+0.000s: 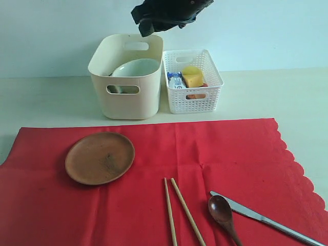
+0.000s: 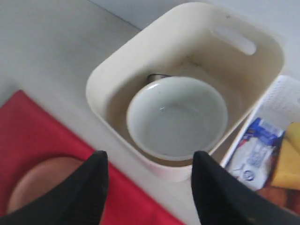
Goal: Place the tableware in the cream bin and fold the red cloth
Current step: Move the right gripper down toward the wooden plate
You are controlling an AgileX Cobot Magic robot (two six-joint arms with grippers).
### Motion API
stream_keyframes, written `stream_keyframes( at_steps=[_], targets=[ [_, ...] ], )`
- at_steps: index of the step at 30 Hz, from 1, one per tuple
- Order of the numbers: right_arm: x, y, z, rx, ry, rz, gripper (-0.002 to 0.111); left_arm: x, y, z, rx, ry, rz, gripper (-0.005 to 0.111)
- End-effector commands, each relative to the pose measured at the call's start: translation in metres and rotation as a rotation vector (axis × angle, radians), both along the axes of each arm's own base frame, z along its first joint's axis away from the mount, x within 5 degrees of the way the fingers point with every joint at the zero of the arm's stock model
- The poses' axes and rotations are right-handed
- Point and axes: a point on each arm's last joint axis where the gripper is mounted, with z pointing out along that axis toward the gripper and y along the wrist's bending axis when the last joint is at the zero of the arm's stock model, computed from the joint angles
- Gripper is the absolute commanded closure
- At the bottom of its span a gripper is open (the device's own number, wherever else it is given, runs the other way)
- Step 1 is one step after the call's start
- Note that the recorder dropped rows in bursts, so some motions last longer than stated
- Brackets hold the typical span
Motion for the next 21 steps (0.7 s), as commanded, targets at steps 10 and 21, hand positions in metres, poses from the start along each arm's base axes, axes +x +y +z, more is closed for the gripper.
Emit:
stream_keyframes(
  at_steps=[10,21],
  targets=[
    [-0.033,0.011,-0.052,0.16,0.337,0.148,0.062,0.0,0.0,0.0,0.001,-0.013,0.001,0.107],
    [-0.049,0.003,-0.099,0.061,0.468,0.188,0.062,0.0,0.0,0.0,0.001,-0.013,0.001,0.107]
  ],
)
